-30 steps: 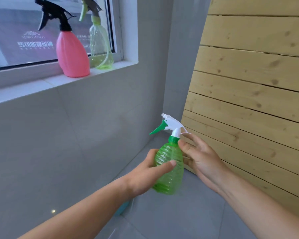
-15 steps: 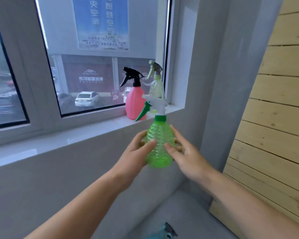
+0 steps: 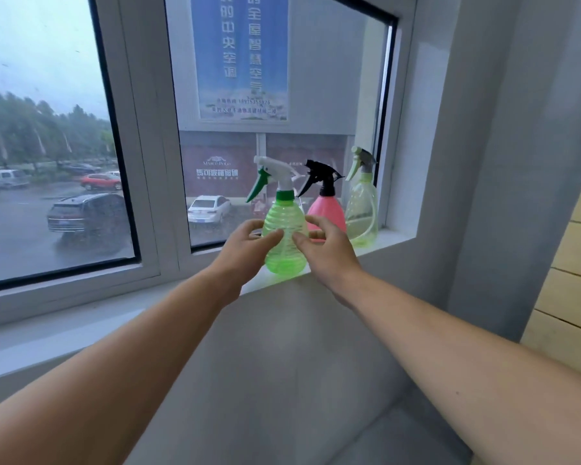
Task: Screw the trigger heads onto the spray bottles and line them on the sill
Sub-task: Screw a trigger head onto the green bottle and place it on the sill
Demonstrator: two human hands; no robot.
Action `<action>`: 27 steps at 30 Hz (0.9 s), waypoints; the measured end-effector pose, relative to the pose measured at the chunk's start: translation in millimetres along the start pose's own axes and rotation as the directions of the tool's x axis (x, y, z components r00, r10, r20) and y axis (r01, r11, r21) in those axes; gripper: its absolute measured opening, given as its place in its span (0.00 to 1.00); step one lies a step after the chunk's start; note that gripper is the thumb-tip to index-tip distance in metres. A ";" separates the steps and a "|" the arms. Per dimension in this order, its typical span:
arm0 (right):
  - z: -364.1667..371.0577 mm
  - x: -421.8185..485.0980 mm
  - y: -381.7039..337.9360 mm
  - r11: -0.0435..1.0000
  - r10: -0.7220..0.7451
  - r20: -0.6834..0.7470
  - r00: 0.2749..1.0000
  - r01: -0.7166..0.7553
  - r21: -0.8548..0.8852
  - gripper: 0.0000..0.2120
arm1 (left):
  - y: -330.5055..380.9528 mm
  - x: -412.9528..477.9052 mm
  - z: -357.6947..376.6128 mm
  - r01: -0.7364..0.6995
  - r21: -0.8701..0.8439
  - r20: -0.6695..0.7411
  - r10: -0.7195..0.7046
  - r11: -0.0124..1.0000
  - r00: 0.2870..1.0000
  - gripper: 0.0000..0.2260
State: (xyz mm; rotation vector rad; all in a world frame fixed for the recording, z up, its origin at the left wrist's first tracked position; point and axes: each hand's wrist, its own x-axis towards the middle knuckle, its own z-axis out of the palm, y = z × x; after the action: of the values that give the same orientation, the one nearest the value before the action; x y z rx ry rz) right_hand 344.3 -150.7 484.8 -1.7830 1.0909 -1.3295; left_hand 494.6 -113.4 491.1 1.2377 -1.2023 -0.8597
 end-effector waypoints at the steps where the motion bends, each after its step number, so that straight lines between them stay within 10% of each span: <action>1: 1.2 1.2 2.8 1.000 0.006 -0.002 1.000 -0.006 -0.005 0.21 | -3.8 3.1 0.2 0.008 0.024 -0.006 -0.008 1.000 1.000 0.14; 27: 4.3 10.0 25.6 1.000 0.023 0.015 1.000 -0.024 0.019 0.24 | -24.7 18.0 9.6 -0.031 0.118 -0.111 0.044 0.993 0.993 0.21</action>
State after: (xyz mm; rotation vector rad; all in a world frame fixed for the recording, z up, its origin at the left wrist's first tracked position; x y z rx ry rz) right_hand 343.8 -170.8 465.6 -1.7578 1.0843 -1.3073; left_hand 492.0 -137.2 469.8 1.3358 -1.1932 -0.6903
